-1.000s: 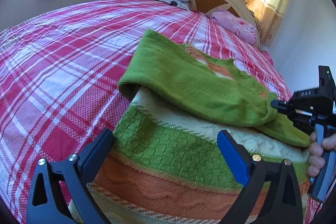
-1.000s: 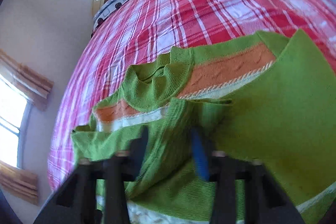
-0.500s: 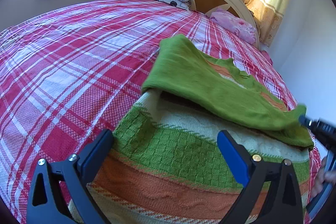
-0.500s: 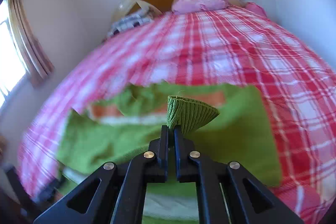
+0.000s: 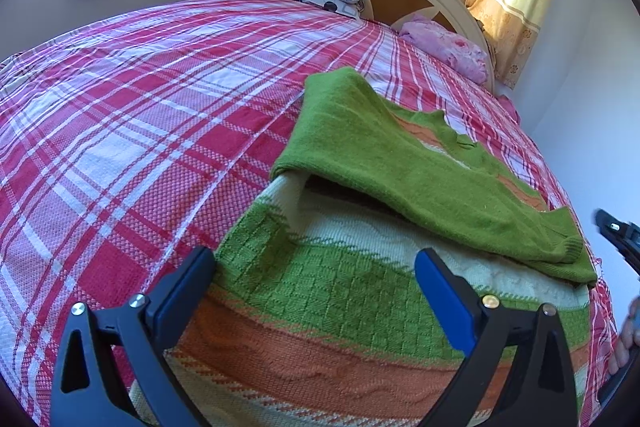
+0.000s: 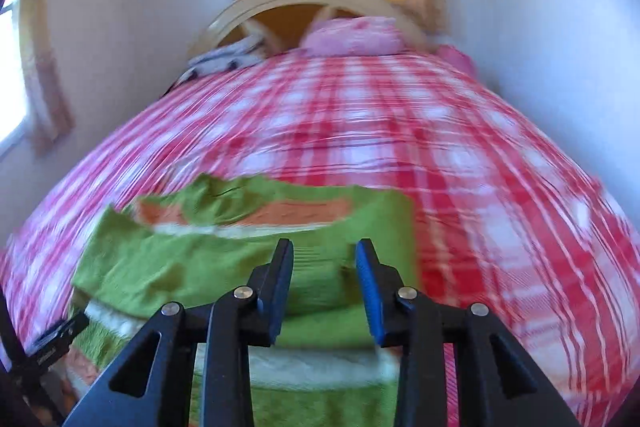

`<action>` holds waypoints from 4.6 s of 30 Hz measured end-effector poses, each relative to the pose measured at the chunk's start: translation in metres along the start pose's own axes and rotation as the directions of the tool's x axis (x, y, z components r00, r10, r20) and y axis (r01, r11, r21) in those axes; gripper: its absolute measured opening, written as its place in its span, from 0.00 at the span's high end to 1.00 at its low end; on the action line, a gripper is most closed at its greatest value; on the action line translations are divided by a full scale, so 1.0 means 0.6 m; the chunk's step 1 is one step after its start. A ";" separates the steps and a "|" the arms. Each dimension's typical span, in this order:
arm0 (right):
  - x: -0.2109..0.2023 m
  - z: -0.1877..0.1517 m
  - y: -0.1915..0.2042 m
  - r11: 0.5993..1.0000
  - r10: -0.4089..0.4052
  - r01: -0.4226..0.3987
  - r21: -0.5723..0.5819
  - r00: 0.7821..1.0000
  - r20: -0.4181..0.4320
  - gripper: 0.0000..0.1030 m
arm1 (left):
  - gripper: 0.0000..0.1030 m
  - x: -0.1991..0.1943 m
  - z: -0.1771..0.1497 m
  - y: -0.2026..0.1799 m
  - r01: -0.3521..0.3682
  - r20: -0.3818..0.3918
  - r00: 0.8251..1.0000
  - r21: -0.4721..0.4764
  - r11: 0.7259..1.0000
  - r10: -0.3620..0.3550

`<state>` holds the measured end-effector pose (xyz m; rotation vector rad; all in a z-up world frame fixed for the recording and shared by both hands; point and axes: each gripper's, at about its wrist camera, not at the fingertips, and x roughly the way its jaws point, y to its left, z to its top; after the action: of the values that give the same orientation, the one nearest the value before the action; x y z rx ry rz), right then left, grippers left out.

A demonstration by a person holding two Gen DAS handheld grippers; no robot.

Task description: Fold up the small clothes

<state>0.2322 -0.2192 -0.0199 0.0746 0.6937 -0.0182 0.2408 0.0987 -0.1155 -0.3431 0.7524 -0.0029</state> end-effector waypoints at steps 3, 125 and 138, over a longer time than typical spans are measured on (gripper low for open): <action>0.067 -0.005 0.011 0.998 0.054 -0.052 0.022 0.993 -0.107 0.69 | 0.00 0.002 0.000 -0.001 -0.005 -0.002 1.000 0.005 1.000 0.005; -0.288 -0.492 -0.044 0.931 0.337 -0.301 0.204 0.926 -0.172 0.61 | 0.55 -0.239 -0.274 0.173 0.522 -0.347 0.845 0.374 0.767 -0.406; -0.345 -0.413 -0.047 0.820 0.550 -0.529 0.219 0.834 -0.048 0.90 | 0.92 -0.306 -0.172 0.169 0.642 -0.207 0.764 0.158 0.750 -0.611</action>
<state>-0.0859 -0.2304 -0.0791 0.4687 0.7588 0.4718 0.0247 0.1858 -0.0938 -0.3733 0.7385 -0.7621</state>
